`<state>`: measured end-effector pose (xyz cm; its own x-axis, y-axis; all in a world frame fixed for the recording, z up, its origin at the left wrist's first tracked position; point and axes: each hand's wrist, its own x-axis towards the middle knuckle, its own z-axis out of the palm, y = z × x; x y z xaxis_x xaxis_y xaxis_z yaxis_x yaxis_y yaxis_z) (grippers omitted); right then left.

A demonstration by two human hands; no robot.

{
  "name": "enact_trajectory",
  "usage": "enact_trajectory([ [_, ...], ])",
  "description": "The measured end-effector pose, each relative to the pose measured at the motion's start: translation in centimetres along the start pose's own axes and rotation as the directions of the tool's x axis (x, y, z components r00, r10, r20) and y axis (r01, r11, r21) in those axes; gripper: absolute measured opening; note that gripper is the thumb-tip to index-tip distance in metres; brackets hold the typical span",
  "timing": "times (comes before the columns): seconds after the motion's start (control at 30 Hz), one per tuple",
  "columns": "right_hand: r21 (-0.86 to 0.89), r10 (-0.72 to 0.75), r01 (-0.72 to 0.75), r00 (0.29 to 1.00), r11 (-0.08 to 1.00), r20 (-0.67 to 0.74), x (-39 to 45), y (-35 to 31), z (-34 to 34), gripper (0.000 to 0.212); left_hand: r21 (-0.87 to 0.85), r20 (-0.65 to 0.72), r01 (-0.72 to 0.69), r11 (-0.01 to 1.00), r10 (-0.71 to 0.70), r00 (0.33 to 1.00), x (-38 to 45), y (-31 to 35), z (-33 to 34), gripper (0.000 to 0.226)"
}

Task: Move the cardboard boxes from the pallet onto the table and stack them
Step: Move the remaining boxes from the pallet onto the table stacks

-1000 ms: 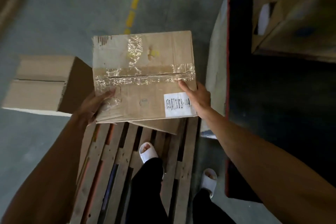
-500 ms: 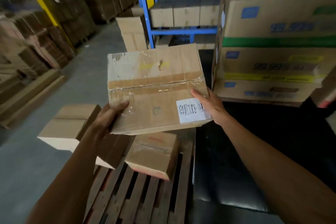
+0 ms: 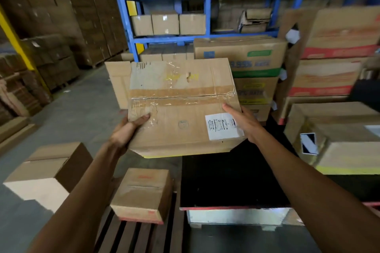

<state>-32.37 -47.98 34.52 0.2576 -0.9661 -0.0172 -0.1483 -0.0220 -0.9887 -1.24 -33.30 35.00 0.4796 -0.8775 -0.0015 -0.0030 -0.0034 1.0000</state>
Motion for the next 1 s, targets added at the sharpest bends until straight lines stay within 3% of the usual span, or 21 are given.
enact_trajectory([
  [0.1,0.019,-0.004,0.005,0.999,1.0,-0.051,-2.7,-1.0,-4.6,0.041,-0.027,0.028,-0.011,1.0,0.012,1.0,-1.8,1.0,3.5,0.016],
  [0.2,0.038,-0.025,0.028,0.997,0.999,-0.08,-5.0,-1.7,-9.0,0.033,-0.05,0.085,-0.011,0.999,0.015,0.996,-3.0,2.2,7.3,0.024],
  [0.3,0.038,-0.044,0.048,0.994,0.998,-0.1,-6.5,-2.0,-13.6,0.039,-0.044,0.127,-0.009,0.999,0.014,0.992,-3.8,3.3,11.6,0.026],
  [0.43,0.034,-0.035,0.039,0.993,0.999,-0.111,-7.2,-2.0,-20.1,0.041,-0.043,0.232,0.017,0.999,-0.007,0.973,-3.5,4.3,17.6,0.052],
  [0.77,0.167,0.06,-0.028,0.98,0.986,-0.188,-3.2,0.5,-40.7,0.047,-0.045,0.301,0.041,0.998,-0.026,0.953,-3.3,5.6,38.9,0.027],
  [0.9,0.253,0.102,-0.054,0.978,0.966,-0.182,-1.1,1.3,-48.9,0.031,-0.015,0.295,0.059,0.998,-0.052,0.954,-2.9,5.5,47.4,0.036],
  [1.0,0.261,0.136,-0.089,0.976,0.961,-0.168,1.0,2.0,-55.4,0.033,0.006,0.291,0.101,0.995,-0.099,0.952,-2.5,5.5,54.1,0.033],
])
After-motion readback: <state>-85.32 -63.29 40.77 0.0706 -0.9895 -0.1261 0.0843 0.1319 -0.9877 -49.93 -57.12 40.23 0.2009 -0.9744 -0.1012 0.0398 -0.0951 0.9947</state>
